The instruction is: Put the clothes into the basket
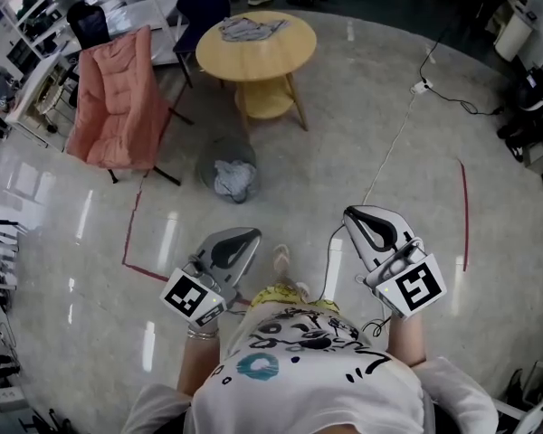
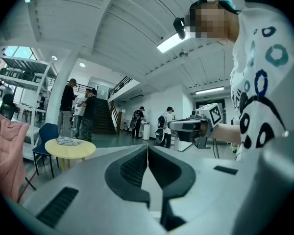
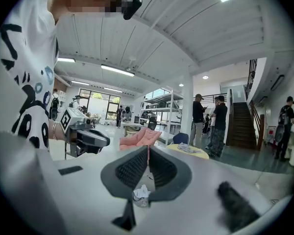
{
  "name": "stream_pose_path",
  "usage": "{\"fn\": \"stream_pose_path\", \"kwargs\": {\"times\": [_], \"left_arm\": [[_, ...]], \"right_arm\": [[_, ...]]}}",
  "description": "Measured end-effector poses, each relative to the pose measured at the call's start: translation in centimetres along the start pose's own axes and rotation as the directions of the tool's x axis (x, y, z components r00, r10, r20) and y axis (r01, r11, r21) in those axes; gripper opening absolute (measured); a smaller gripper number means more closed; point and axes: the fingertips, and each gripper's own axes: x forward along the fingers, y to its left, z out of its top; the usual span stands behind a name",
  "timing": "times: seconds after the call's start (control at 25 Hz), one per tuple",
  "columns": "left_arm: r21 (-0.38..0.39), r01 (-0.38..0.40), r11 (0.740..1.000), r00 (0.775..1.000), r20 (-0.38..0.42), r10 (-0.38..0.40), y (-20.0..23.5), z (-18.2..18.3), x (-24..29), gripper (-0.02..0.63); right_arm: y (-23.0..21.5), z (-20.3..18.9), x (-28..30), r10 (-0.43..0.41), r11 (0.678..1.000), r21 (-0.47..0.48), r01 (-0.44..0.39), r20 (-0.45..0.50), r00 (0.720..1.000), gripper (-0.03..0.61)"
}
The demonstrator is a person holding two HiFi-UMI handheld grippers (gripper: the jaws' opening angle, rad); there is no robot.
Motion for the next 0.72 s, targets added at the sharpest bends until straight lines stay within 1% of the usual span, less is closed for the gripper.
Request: {"fn": "stream_pose_path", "kwargs": {"times": [0.12, 0.2, 0.32, 0.36, 0.56, 0.64, 0.72], "left_arm": [[0.000, 0.009, 1.000, 1.000, -0.005, -0.009, 1.8, 0.3, 1.6, 0.017], [-0.002, 0.021, 1.000, 1.000, -0.006, -0.021, 3.0, 0.3, 2.9, 0.016], [0.003, 0.047, 0.999, 0.999, -0.012, -0.047, 4.5, 0.4, 5.6, 0.016], [0.007, 0.056, 0.998, 0.998, -0.011, -0.056, 5.1, 0.6, 6.6, 0.016], [0.040, 0.093, 0.995, 0.996, 0.013, -0.093, 9.4, 3.5, 10.9, 0.015], [0.044, 0.100, 0.994, 0.995, 0.005, -0.100, 11.6, 4.2, 11.9, 0.016], [0.040, 0.097, 0.994, 0.995, -0.005, -0.097, 14.0, 4.4, 12.7, 0.015]], "right_arm": [[-1.7, -0.5, 1.3, -0.010, 1.000, -0.002, 0.010, -0.024, 1.000, 0.029], [-2.7, -0.7, 2.3, -0.015, 1.000, 0.014, 0.015, -0.013, 1.000, 0.029], [-5.3, -1.4, 3.6, -0.044, 0.999, 0.015, 0.044, -0.037, 0.998, 0.031], [-6.2, -1.4, 4.1, -0.050, 0.999, 0.013, 0.051, -0.033, 0.998, 0.030], [-11.0, 1.0, 8.2, -0.049, 0.999, 0.013, 0.048, 0.042, 0.998, 0.029], [-12.9, 2.1, 10.3, -0.058, 0.998, 0.019, 0.057, 0.065, 0.996, 0.031], [-14.3, 2.5, 12.4, -0.065, 0.997, 0.045, 0.061, 0.088, 0.994, 0.030]]}}
